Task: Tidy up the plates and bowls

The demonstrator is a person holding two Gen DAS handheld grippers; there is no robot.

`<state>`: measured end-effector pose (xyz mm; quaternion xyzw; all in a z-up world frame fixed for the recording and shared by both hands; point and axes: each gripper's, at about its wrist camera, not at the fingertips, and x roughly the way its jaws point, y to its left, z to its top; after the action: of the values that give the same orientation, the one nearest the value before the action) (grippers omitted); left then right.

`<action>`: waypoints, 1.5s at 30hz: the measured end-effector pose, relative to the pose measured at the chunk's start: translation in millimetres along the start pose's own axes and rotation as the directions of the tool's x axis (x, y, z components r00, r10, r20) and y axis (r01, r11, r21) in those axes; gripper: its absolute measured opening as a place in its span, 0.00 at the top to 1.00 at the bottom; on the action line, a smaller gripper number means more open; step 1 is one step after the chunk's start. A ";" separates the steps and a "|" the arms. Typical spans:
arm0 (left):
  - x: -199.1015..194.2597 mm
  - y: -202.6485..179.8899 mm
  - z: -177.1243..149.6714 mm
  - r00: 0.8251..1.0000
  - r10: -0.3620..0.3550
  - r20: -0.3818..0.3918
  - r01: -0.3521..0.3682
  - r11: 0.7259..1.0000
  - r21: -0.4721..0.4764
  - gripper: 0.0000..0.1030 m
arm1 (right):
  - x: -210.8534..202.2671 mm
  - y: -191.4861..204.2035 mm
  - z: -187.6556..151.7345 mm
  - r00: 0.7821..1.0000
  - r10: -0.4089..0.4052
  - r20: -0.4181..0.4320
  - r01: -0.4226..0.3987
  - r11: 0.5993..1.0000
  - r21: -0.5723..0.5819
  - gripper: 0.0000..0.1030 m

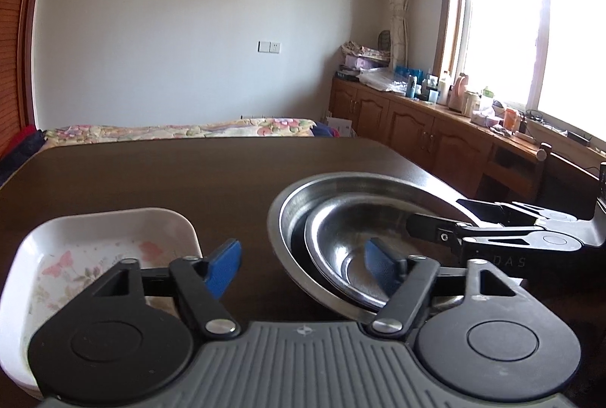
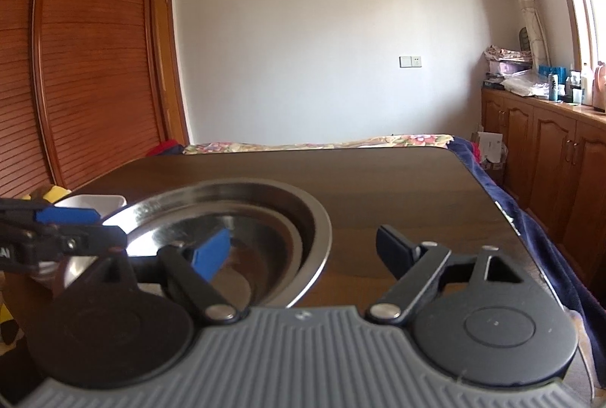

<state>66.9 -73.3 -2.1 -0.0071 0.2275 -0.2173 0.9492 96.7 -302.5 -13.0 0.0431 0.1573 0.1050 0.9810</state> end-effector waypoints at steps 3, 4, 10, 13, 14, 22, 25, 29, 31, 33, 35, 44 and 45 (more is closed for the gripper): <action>2.8 -1.2 -2.0 1.000 0.005 -0.016 -0.005 1.000 -0.003 0.38 | 0.5 0.9 -0.5 1.000 0.002 0.003 -0.002 1.000 -0.001 0.18; 3.8 -1.5 -2.7 1.000 0.005 -0.021 -0.006 1.000 -0.006 0.38 | 1.4 0.6 -0.5 1.000 0.003 0.001 -0.003 1.000 0.001 0.18; 7.3 -4.6 -5.5 0.999 0.003 -0.043 -0.004 1.000 -0.011 0.42 | 2.8 0.6 -1.2 1.000 0.015 -0.010 -0.015 1.000 0.002 0.18; 9.8 -6.0 -5.4 0.999 -0.004 -0.050 0.003 1.000 -0.020 0.42 | 3.2 0.2 -1.1 1.000 0.017 -0.013 -0.017 1.000 0.002 0.19; 9.7 -6.2 -5.4 0.999 -0.006 -0.051 0.005 1.000 -0.020 0.42 | 3.3 0.1 -1.1 1.000 0.017 -0.014 -0.017 1.000 0.004 0.19; 13.6 -2.7 -4.9 0.997 -0.023 -0.069 0.021 0.999 -0.026 0.44 | 4.6 1.3 -2.9 0.999 0.038 -0.024 -0.038 0.999 -0.006 0.49; 17.4 -6.9 -3.9 0.997 -0.036 -0.071 0.035 0.999 -0.021 0.48 | 6.3 -1.7 -0.8 0.998 0.058 -0.040 -0.057 0.998 0.009 0.52; 19.5 -8.3 -5.2 0.996 -0.049 -0.071 0.048 0.999 -0.015 0.52 | 9.3 -8.1 1.0 0.995 0.081 -0.058 -0.078 0.995 0.056 0.56; 20.5 -7.9 -5.3 0.996 -0.051 -0.071 0.050 0.999 -0.014 0.53 | 10.7 -10.1 1.6 0.995 0.084 -0.060 -0.079 0.994 0.071 0.57; 22.0 -8.7 -4.9 0.996 -0.052 -0.071 0.051 0.999 -0.018 0.54 | 10.7 -7.5 0.3 0.995 0.079 -0.061 -0.074 0.995 0.067 0.58; 21.7 -9.7 -5.4 0.996 -0.053 -0.071 0.052 0.998 -0.020 0.54 | 10.6 -2.5 -0.8 0.995 0.075 -0.062 -0.072 0.996 0.052 0.59; 21.9 -9.4 -7.1 0.996 -0.058 -0.072 0.057 0.998 -0.013 0.56 | 6.0 9.4 -4.0 0.997 0.055 -0.061 -0.056 0.998 -0.022 0.64; 22.1 -9.2 -7.1 0.996 -0.059 -0.071 0.058 0.998 -0.014 0.56 | 6.1 7.6 -2.8 0.997 0.055 -0.061 -0.057 0.998 -0.019 0.65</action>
<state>77.7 -90.2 -17.0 -0.0113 0.2624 -0.2436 0.9336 100.1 -293.7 -16.5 0.0342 0.1846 0.1354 0.9728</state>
